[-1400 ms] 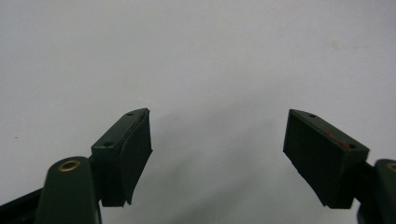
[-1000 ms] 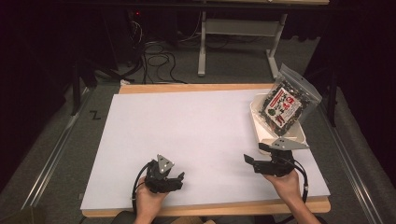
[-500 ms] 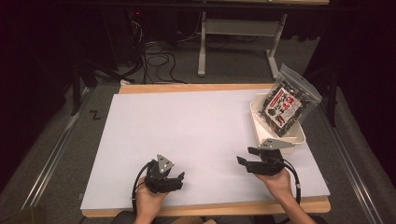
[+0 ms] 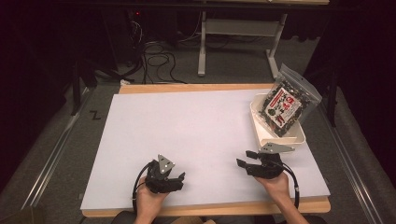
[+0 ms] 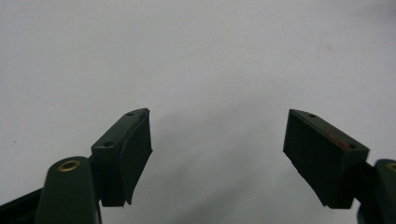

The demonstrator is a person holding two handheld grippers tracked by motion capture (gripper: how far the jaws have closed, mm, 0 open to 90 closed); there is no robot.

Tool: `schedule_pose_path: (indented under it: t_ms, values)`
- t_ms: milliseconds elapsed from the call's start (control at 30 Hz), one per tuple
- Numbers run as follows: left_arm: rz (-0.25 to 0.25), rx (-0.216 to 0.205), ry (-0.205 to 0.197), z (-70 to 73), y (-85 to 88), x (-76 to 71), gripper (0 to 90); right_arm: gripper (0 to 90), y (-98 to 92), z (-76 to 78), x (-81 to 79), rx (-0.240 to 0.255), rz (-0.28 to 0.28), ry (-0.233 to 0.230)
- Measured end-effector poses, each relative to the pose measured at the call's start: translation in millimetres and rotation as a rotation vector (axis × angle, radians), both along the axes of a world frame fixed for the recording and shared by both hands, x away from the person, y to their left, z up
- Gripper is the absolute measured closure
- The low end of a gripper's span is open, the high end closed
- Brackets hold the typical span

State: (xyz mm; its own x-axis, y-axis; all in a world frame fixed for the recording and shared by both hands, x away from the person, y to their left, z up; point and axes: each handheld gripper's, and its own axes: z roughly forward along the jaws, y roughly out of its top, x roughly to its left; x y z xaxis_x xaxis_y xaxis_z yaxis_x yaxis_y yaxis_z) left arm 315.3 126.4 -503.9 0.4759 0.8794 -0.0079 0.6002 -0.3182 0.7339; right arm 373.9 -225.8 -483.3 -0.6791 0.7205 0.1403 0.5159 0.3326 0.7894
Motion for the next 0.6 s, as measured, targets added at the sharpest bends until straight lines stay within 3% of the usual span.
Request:
schedule_pose_path:
  t_ms: [267,400,600]
  values:
    - [-0.011,0.012,0.002,-0.7,-2.9,-0.7,23.9,42.6,-0.7,-6.6,-10.0,-0.047,0.024,-0.008]
    - [-0.008,0.01,0.002,-1.1,-2.9,0.7,23.9,45.0,5.8,-10.4,-13.9,-0.115,0.056,-0.039]
    - [-0.01,0.008,0.003,-1.2,-2.9,0.8,23.9,46.0,4.9,-11.9,-12.8,-0.117,0.053,-0.028]
